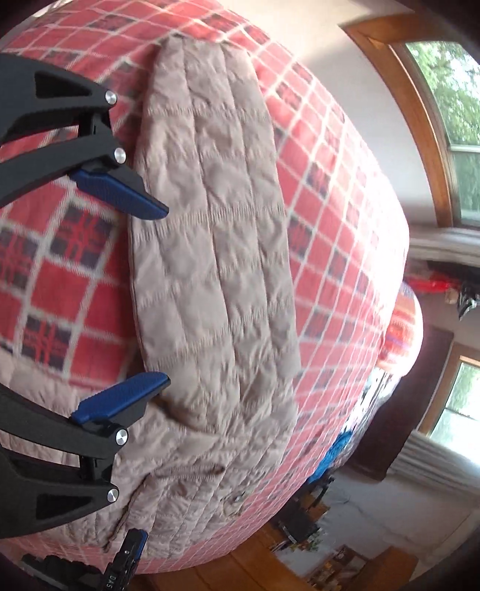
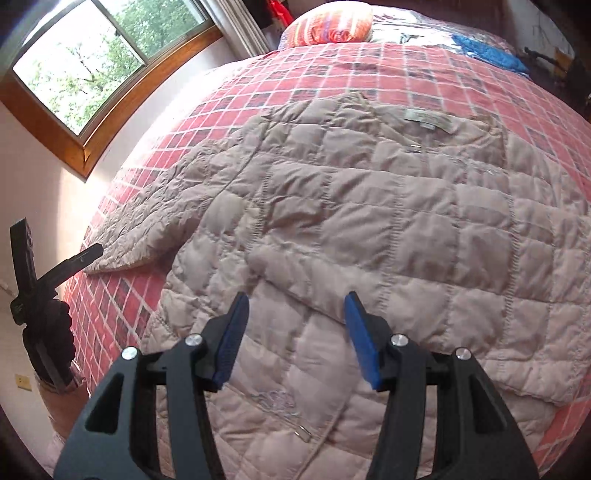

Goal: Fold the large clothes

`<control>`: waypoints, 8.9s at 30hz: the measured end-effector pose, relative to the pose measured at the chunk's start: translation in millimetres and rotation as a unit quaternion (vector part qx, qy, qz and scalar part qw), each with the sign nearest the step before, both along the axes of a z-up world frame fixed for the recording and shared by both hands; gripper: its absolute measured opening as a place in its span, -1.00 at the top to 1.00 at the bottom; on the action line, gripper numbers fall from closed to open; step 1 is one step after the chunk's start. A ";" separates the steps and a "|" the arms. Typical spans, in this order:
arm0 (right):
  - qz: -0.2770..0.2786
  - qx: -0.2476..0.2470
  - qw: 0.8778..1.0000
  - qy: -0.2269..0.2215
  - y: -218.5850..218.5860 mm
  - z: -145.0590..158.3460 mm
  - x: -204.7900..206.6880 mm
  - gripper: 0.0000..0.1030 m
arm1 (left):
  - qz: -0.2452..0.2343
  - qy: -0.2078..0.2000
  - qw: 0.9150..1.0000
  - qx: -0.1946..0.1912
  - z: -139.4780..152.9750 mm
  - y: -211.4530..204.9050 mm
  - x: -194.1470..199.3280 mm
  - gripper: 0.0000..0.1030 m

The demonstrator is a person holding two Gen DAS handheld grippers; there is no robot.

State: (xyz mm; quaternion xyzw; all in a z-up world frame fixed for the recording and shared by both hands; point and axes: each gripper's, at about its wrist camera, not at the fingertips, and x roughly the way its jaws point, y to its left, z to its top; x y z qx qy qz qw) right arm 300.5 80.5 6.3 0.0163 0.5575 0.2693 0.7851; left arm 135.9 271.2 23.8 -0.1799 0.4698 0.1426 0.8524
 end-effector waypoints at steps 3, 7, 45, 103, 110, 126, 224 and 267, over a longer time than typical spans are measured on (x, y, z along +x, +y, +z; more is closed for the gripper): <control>0.019 -0.002 1.000 0.006 29.2 -3.7 5.9 -0.04 | 0.052 0.016 0.998 -0.007 -15.2 44.3 -25.9 -0.68; 0.028 -0.007 0.999 0.020 53.1 -15.2 15.7 -0.03 | 0.109 0.028 0.993 -0.044 -37.6 91.2 -50.6 -0.68; 0.006 -0.028 0.998 0.060 53.9 -61.3 37.5 0.43 | 0.069 -0.100 0.992 0.029 24.3 52.0 -17.6 0.89; 0.090 0.053 0.988 0.112 183.5 -61.6 16.9 0.80 | -0.018 -0.043 0.987 -0.153 -52.8 41.0 12.8 0.55; 0.092 0.066 0.989 0.101 172.7 -49.3 15.1 0.87 | -0.034 -0.060 0.987 -0.142 -37.9 28.8 14.7 0.70; 0.037 0.074 0.996 0.028 71.6 15.7 24.2 0.90 | -0.114 -0.093 0.982 -0.122 19.4 -61.3 55.7 0.78; -0.212 0.042 0.976 0.038 -203.9 -79.4 28.7 0.70 | -0.210 0.013 0.978 0.005 -44.2 -191.8 117.1 0.12; -0.150 0.029 0.988 0.023 -255.7 -82.0 -301.1 0.03 | -0.227 0.047 0.973 -0.006 -60.8 -140.9 -176.8 -0.42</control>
